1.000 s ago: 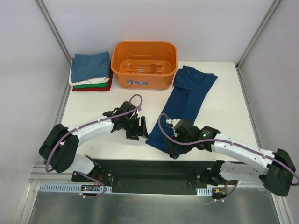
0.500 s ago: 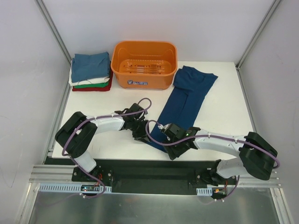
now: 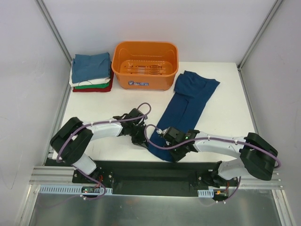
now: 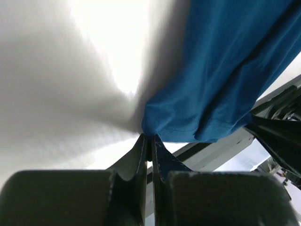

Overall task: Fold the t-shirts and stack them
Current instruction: Grab the bottom of the folded rectangular tshirt with both arms, then fold the folded rectangular tshirt in 1/3 of the way, then grab one side of the 2/3 rectangular tshirt with right arm, then fold the long partially folded tshirt into a neat square

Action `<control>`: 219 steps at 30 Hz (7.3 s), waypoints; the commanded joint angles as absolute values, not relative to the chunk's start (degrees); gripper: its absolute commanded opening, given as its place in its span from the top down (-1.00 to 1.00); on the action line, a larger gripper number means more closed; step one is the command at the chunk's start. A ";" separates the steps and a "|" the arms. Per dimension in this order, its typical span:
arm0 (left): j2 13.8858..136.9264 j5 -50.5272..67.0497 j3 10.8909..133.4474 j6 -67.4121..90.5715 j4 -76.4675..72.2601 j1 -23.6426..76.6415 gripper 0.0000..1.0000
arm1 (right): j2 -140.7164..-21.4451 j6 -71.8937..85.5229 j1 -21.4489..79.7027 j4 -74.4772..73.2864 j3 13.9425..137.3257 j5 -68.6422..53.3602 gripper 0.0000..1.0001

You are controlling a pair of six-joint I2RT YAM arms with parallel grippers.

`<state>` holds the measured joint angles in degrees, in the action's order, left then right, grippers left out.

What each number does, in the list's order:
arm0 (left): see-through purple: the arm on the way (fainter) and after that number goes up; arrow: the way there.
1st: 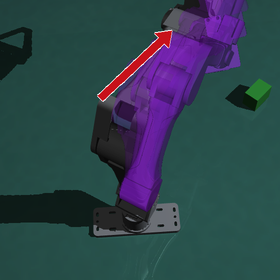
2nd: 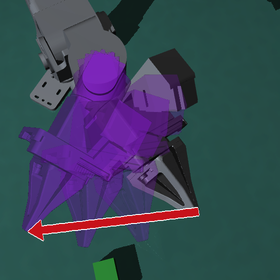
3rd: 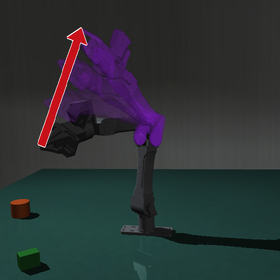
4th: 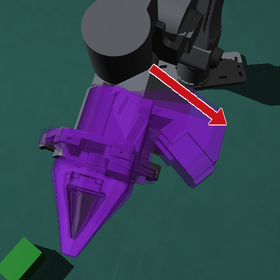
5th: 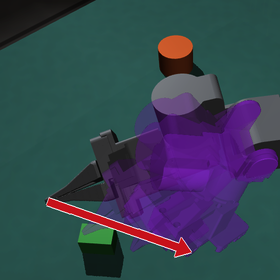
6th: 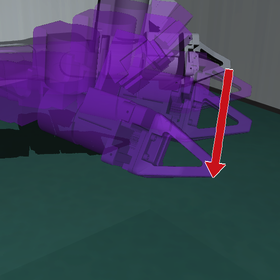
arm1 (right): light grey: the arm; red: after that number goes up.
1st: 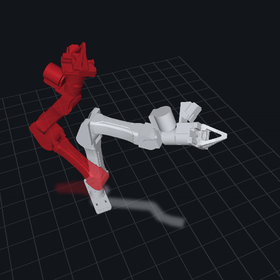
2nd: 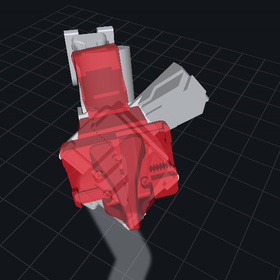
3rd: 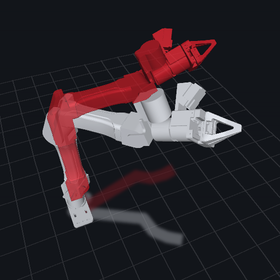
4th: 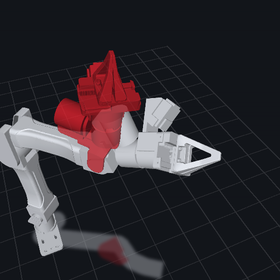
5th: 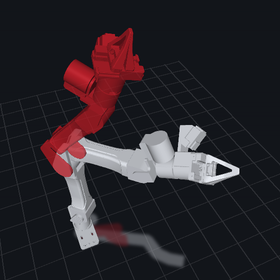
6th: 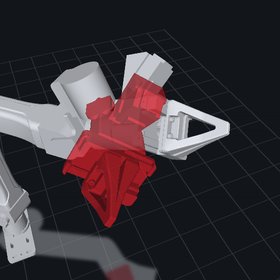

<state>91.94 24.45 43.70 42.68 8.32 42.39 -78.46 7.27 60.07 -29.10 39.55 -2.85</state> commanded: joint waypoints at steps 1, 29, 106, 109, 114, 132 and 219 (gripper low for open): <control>81.49 21.28 39.38 43.59 13.35 42.63 1.00 | -74.01 9.14 64.68 -31.20 42.53 -16.67 0.99; 101.13 14.50 82.95 33.22 16.17 41.75 1.00 | -63.28 -3.60 28.31 -51.59 55.89 -8.35 0.99; 83.76 11.07 61.53 34.63 16.00 35.07 -0.98 | -100.49 -8.77 12.30 -24.43 79.73 -2.36 -0.93; 82.71 11.25 60.39 34.80 16.08 33.58 -0.98 | -91.54 -12.46 15.19 -25.13 72.90 -5.44 -0.93; 79.20 12.04 55.47 36.12 16.00 28.05 -0.99 | -81.57 -13.98 28.90 -29.87 61.62 -1.77 -0.93; 71.63 11.34 48.43 36.56 16.08 19.86 -0.99 | -98.51 -11.69 44.47 -36.38 65.56 9.49 -0.46; 89.64 27.86 64.77 29.09 9.76 25.74 -0.99 | -112.76 -28.48 14.59 -48.16 93.87 -3.70 0.46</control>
<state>87.02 22.98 59.99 30.59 12.40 22.94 -113.75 -27.97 14.81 -50.81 92.92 -4.47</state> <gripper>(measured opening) 0.993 0.244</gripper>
